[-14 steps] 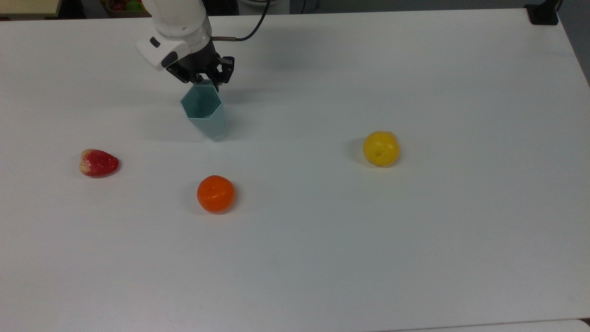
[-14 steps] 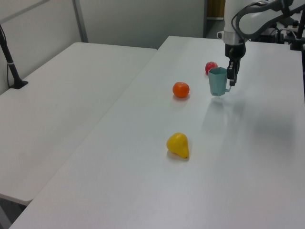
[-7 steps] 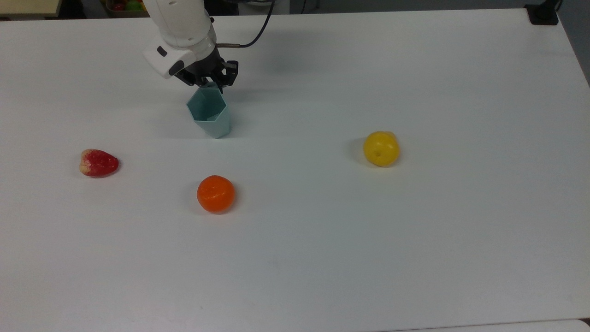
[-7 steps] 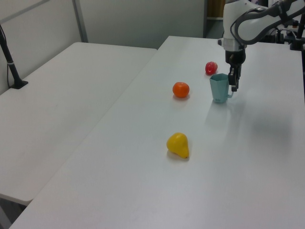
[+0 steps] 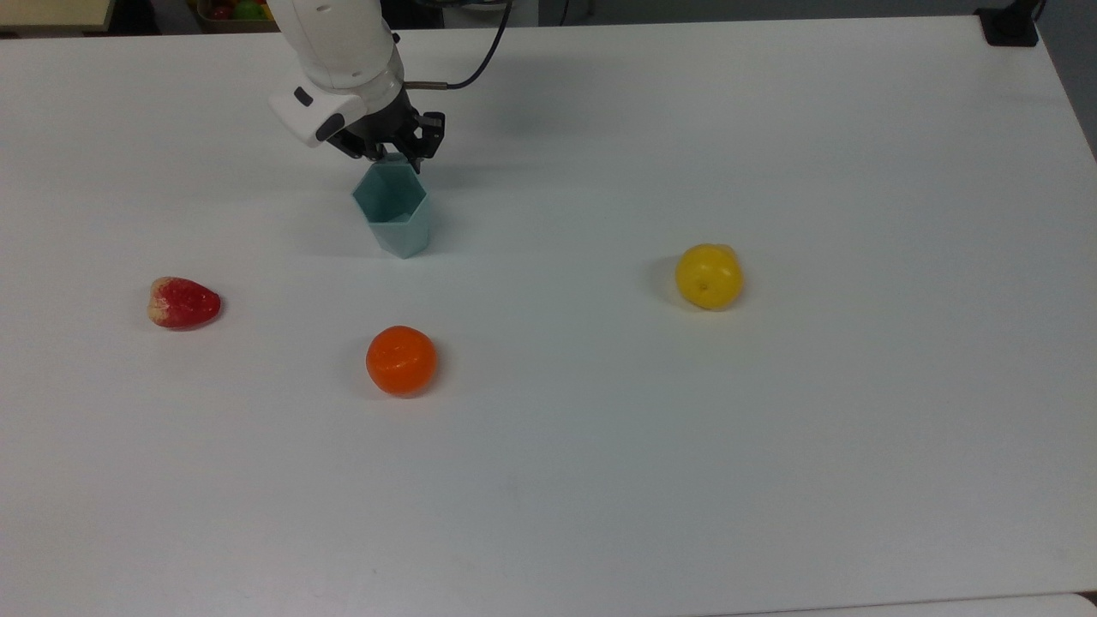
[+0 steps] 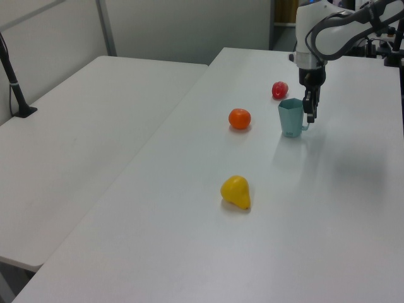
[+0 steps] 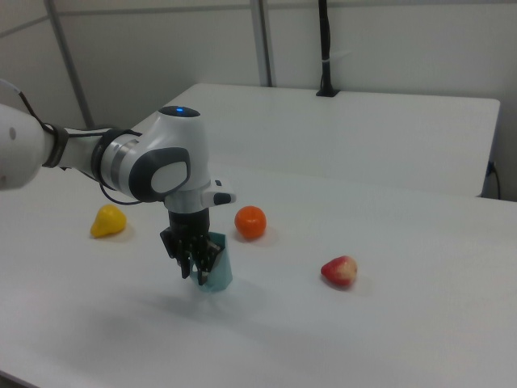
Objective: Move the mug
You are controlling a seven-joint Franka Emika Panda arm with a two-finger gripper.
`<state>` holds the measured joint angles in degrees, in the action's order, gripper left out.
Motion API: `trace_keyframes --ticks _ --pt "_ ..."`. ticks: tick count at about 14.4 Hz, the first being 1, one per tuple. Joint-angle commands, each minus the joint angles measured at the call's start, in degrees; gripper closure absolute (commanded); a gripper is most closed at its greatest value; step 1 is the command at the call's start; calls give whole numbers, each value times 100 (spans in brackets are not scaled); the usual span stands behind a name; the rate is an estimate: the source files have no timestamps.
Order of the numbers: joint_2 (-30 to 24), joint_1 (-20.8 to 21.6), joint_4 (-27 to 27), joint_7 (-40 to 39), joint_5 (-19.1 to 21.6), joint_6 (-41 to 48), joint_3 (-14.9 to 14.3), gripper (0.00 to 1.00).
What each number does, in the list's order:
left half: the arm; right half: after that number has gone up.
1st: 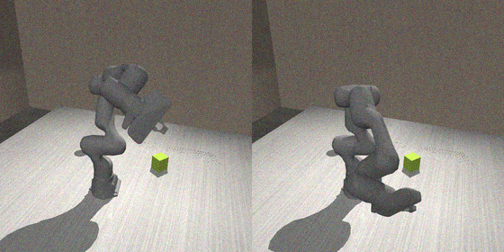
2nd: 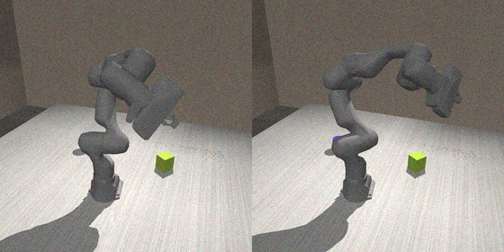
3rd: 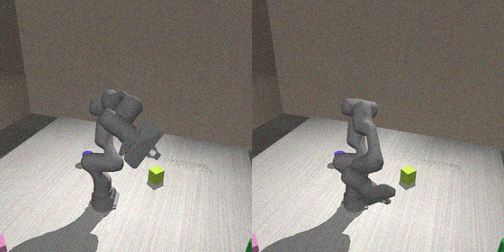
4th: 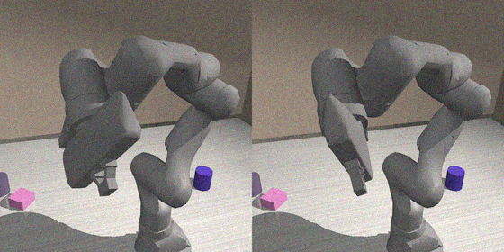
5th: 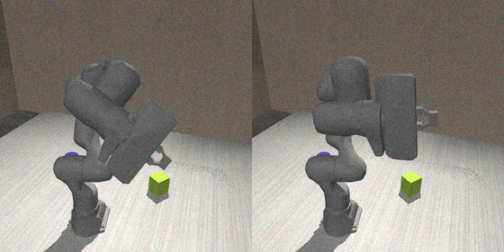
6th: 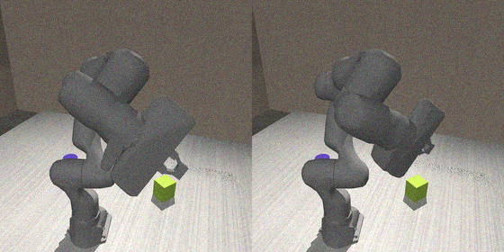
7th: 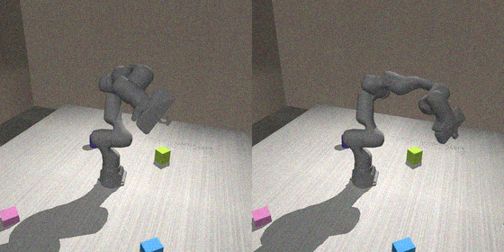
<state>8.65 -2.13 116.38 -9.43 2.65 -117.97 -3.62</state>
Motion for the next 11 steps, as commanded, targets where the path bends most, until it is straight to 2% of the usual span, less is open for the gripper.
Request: trace_keyframes --ticks 1,4,6,8,10,11 --pt "-126 10 69 161 -28 107 37 39" --pt "-187 10 25 161 -28 178 37 32" --pt "-293 2 -185 170 -28 388 37 25" --pt "-389 -24 -509 310 -28 748 37 18" --pt "-495 -69 -1053 538 -54 1222 29 0" --pt "-513 -69 -1204 583 -98 1337 28 0"
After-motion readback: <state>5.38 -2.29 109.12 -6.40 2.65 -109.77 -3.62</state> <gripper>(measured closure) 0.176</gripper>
